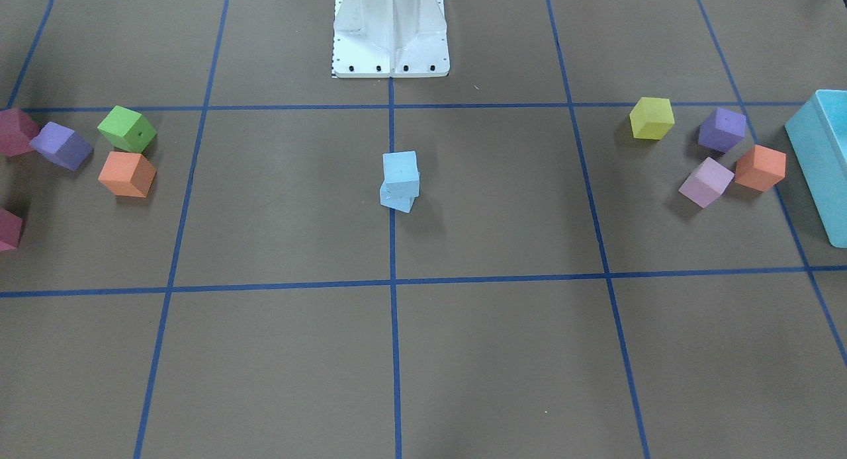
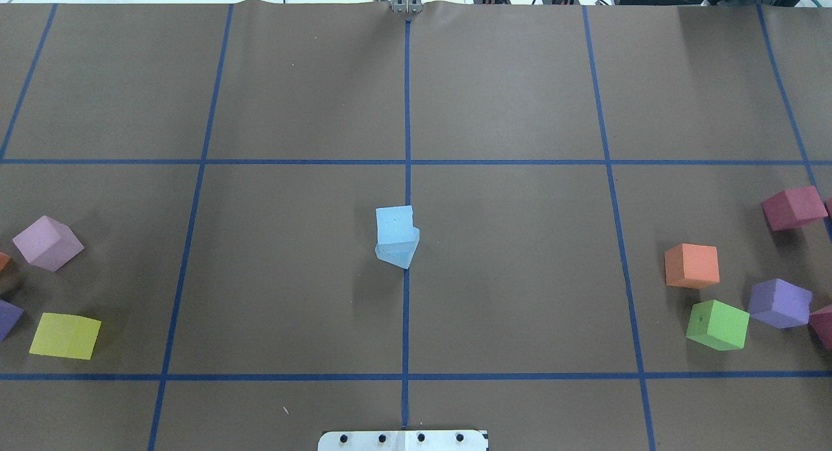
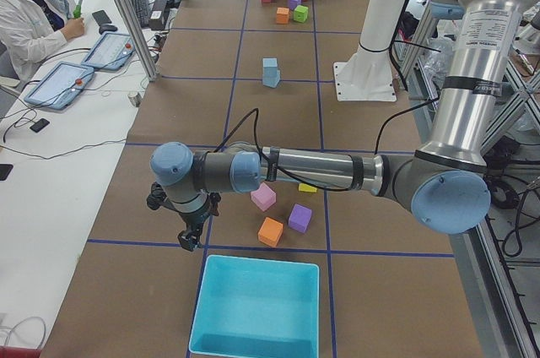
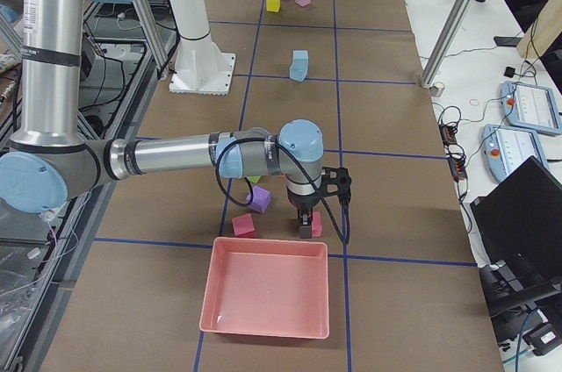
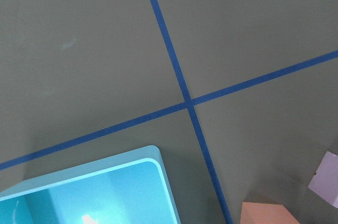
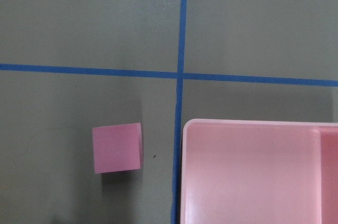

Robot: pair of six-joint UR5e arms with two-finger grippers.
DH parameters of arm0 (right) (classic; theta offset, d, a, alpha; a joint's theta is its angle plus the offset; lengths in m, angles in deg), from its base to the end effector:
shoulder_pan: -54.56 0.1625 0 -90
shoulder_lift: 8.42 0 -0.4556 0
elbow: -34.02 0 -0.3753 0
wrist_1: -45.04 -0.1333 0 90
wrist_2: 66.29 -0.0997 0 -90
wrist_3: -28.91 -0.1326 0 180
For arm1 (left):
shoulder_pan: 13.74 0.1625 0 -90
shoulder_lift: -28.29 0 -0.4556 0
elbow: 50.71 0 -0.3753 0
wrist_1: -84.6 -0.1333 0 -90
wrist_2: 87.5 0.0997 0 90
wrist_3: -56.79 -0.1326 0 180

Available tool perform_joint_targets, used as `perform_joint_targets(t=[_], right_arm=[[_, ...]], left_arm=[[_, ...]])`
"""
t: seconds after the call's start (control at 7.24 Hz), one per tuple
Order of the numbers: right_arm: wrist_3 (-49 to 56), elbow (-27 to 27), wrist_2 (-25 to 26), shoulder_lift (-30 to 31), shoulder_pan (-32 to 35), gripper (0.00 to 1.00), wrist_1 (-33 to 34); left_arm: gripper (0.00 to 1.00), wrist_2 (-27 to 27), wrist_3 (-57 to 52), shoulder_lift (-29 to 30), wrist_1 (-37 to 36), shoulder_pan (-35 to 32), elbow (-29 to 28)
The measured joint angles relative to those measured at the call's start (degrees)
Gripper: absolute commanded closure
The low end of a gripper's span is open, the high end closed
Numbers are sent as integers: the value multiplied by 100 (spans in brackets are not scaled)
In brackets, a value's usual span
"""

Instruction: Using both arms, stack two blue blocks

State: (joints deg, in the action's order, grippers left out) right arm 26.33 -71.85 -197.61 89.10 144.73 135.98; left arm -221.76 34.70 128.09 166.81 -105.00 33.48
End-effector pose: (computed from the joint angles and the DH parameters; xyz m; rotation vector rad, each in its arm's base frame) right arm 0.0470 -0.4233 0.6456 0.1085 -0.7225 -0.0008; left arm -0.0527 -0.5441 0.6867 0.0950 0.7724 0.3195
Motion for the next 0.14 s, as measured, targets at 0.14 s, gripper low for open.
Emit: perform_joint_targets(t=[0.14], right_arm=[[2,-2,-10,2,0,0,2]], left_arm=[[1,3,2,-17,1,-2,-1]])
